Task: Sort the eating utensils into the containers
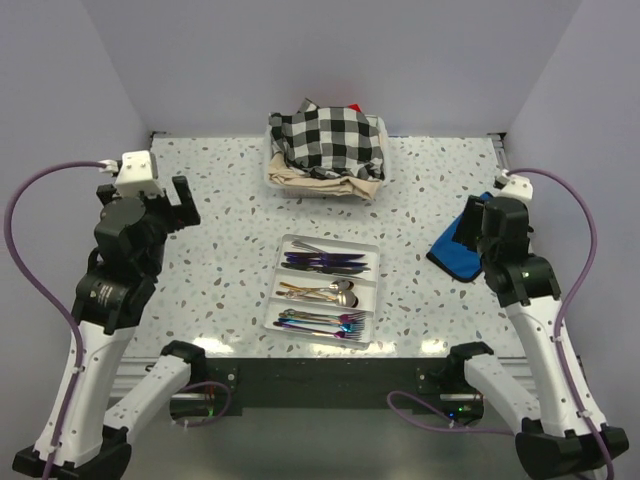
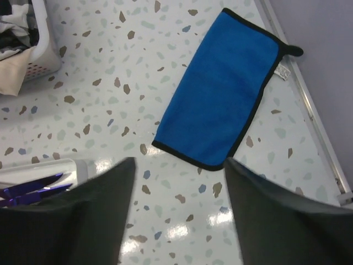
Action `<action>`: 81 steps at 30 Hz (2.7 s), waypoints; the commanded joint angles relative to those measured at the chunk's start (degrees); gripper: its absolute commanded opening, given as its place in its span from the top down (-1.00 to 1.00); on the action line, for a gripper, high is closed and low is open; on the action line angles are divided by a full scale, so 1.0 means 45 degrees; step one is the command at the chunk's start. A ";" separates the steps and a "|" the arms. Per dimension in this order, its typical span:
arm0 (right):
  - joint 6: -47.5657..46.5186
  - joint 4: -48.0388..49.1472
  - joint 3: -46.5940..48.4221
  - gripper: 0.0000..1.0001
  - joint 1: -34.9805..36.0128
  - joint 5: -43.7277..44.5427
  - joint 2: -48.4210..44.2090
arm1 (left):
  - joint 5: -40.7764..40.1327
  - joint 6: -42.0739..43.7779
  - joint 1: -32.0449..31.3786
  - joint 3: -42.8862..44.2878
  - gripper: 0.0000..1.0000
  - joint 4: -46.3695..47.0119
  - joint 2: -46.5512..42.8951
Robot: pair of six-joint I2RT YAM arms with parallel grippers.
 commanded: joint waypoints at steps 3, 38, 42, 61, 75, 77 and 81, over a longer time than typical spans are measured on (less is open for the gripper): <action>-0.0220 -0.1761 0.1753 -0.95 0.0043 -0.0780 0.0140 | 0.2274 -0.1805 -0.0289 -0.0075 -1.00 -0.0059 0.0375; 0.3391 -0.1650 -0.0900 1.00 0.0101 -1.6132 0.1918 | 1.6437 -0.9013 -0.0289 -0.3275 1.00 -0.0003 0.3892; 0.3608 -0.1218 -0.1155 1.00 0.0160 -1.6484 0.2094 | 1.6555 -0.9151 -0.0289 -0.3336 1.00 0.0177 0.3988; 0.3412 -0.0905 -0.1468 0.56 0.0219 -1.6836 0.2407 | 1.6380 -0.9307 -0.0289 -0.3551 0.64 0.0294 0.3891; 0.3510 -0.0456 -0.1624 1.00 0.0199 -1.7401 0.2407 | 1.7550 -0.9482 -0.0289 -0.3746 1.00 0.0820 0.3794; 0.3781 -0.0068 -0.1780 1.00 0.0218 -1.7752 0.2348 | 1.7726 -0.9561 -0.0289 -0.3824 1.00 0.0957 0.3774; 0.4583 0.0988 -0.2209 1.00 0.0219 -1.8670 0.2193 | 1.7961 -0.9951 -0.0289 -0.4020 1.00 0.1406 0.3618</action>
